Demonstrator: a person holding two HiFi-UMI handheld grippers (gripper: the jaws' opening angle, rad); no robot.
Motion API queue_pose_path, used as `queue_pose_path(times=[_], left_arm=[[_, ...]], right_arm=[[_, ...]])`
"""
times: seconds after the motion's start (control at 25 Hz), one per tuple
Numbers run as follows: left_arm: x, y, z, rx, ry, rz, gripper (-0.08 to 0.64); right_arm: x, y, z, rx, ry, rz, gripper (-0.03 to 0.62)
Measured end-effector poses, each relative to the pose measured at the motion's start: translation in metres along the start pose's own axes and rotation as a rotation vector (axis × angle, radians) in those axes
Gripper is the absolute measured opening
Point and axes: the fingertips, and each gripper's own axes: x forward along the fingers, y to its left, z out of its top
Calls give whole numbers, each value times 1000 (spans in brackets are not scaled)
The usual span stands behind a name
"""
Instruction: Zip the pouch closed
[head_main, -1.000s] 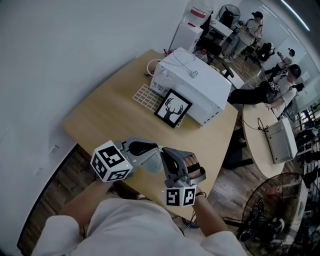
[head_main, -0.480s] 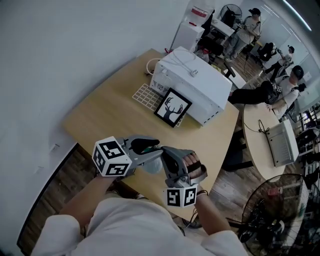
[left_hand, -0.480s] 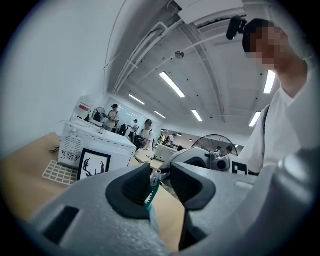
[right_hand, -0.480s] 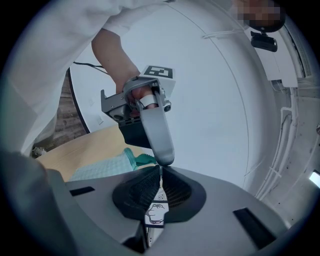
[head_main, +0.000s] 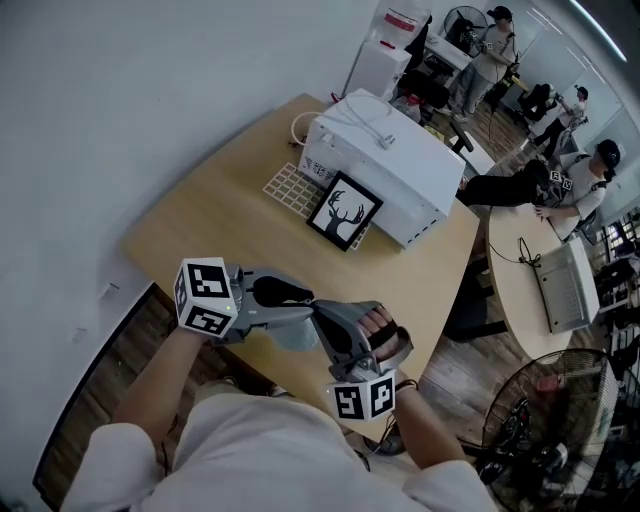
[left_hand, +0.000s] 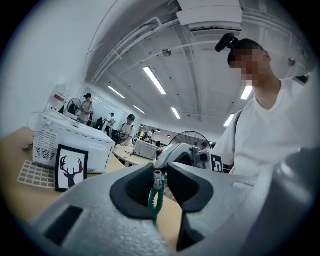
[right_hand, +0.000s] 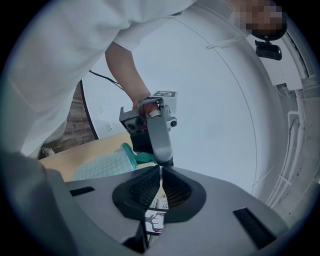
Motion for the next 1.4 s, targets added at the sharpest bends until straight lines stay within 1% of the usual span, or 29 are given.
queue_pose_path(times=[0.08,0.2,0.56,0.68,0.84,0.96,1.08,1.16,1.24,1.32,1.4], left_arm=[[1,-1,-2,26,10,4,86],[2,-3,-2,52,-9,13,83],[-5,-7,0,90,-68,87,70],[-13,-7,3,81,-108,120,51],[-21,-8,2,74,-127,143,49],[-25,-8,1,75,-145,156,48],[-28,-7,-1,35,-184,171,44],[-29,-9,-2,28,-221,168,44],[-30,-14,-2,53,-252,148,43],[-32,-19,-3,84,-263,122,43],[-33,-24,-2,124,-257,105,43]], right_arm=[[-1,2,-1,10,-3,3,15],[-3,1,-2,34,-8,-3,15],[-6,2,0,79,-24,-6,17],[-7,0,0,101,-29,-14,17],[-7,-2,3,129,-43,-15,17],[-5,0,5,168,-53,-4,17],[-5,2,6,199,-54,6,15],[-6,3,7,235,-61,16,15],[-8,4,9,294,-77,34,15],[-9,3,12,333,-95,50,15],[-11,1,15,356,-107,53,15]])
